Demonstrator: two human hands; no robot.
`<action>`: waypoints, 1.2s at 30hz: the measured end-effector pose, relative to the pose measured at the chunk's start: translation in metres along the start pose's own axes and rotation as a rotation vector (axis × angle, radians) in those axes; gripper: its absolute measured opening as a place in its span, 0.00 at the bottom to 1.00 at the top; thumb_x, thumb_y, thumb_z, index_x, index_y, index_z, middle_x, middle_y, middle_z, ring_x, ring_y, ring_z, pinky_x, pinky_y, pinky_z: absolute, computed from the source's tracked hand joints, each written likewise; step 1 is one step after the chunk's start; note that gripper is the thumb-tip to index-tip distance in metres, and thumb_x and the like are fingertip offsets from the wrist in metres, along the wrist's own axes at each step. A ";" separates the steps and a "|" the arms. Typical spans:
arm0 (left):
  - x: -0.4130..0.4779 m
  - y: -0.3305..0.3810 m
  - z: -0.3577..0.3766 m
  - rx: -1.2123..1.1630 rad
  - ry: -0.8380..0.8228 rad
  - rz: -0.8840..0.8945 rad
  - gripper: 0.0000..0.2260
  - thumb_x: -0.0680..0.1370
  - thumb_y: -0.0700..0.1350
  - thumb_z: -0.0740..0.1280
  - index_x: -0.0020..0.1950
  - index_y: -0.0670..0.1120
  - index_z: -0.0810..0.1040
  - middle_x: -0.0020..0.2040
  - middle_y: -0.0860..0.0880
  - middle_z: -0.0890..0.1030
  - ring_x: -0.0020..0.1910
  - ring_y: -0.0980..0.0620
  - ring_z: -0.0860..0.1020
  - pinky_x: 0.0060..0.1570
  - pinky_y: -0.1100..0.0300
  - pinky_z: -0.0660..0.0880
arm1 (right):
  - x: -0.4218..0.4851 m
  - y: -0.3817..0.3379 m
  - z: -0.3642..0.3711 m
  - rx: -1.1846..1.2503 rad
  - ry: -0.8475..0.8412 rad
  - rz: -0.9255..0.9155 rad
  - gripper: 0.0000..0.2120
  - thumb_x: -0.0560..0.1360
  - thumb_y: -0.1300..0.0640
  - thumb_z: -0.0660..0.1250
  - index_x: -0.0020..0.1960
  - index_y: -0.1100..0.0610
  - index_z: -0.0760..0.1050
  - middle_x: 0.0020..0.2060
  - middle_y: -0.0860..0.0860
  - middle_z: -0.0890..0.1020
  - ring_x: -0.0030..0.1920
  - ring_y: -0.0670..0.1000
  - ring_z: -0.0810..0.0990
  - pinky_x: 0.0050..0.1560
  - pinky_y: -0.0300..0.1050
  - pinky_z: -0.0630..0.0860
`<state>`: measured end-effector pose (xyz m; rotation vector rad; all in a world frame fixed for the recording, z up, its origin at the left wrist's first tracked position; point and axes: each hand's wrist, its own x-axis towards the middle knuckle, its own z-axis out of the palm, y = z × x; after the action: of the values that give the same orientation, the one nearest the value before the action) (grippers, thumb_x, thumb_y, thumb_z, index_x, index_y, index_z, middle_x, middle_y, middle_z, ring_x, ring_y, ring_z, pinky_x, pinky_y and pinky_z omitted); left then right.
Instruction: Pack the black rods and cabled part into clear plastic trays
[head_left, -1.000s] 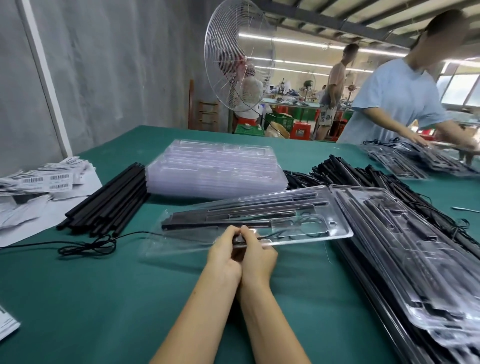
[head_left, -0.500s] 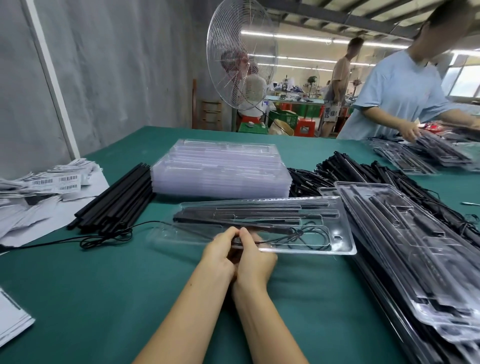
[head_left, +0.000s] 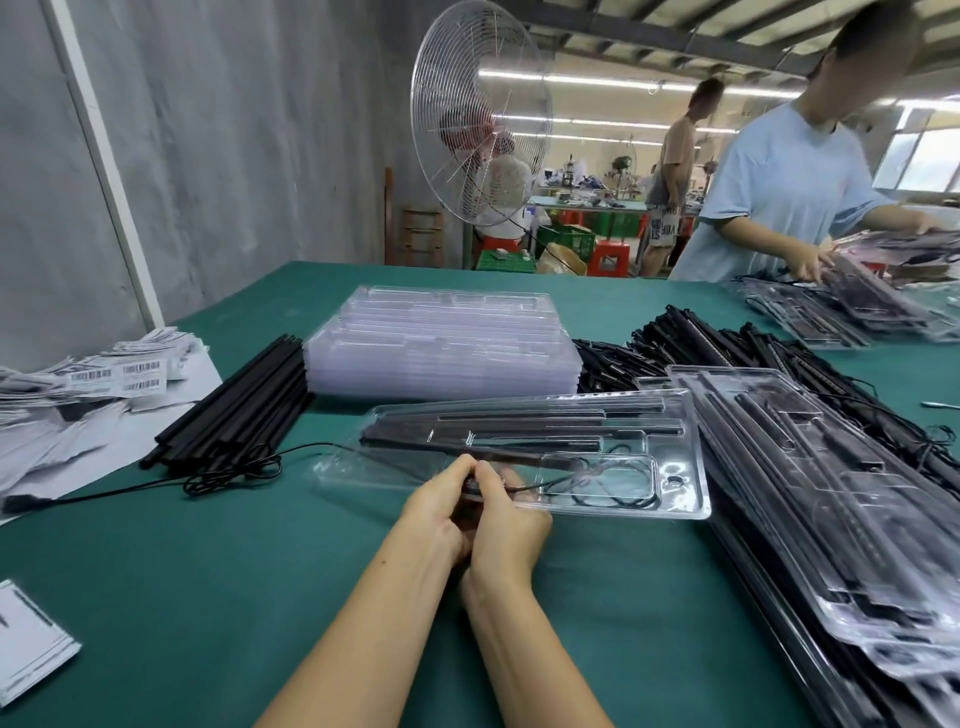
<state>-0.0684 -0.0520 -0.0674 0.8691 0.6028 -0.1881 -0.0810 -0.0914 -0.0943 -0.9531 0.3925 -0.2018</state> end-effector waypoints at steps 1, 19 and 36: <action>-0.001 0.000 0.000 -0.004 -0.007 -0.006 0.11 0.76 0.36 0.65 0.34 0.43 0.70 0.20 0.46 0.75 0.19 0.50 0.75 0.19 0.62 0.73 | 0.000 0.000 0.000 0.008 -0.006 0.002 0.12 0.70 0.65 0.71 0.52 0.68 0.78 0.34 0.55 0.84 0.37 0.52 0.82 0.47 0.53 0.79; -0.005 -0.014 -0.008 -0.101 0.018 0.147 0.03 0.75 0.40 0.68 0.45 0.40 0.77 0.37 0.42 0.80 0.26 0.49 0.79 0.21 0.63 0.74 | -0.004 -0.018 0.002 0.174 0.081 0.288 0.04 0.67 0.69 0.69 0.34 0.64 0.76 0.23 0.53 0.79 0.22 0.51 0.77 0.23 0.38 0.73; -0.002 -0.019 0.004 -0.340 0.020 0.233 0.13 0.73 0.28 0.67 0.34 0.44 0.71 0.26 0.46 0.78 0.22 0.52 0.78 0.21 0.64 0.75 | 0.011 -0.035 0.004 0.279 -0.066 0.550 0.07 0.74 0.70 0.62 0.38 0.63 0.70 0.25 0.59 0.77 0.22 0.56 0.77 0.19 0.41 0.74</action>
<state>-0.0756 -0.0672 -0.0767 0.6048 0.5279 0.1323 -0.0691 -0.1118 -0.0655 -0.5490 0.5353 0.2708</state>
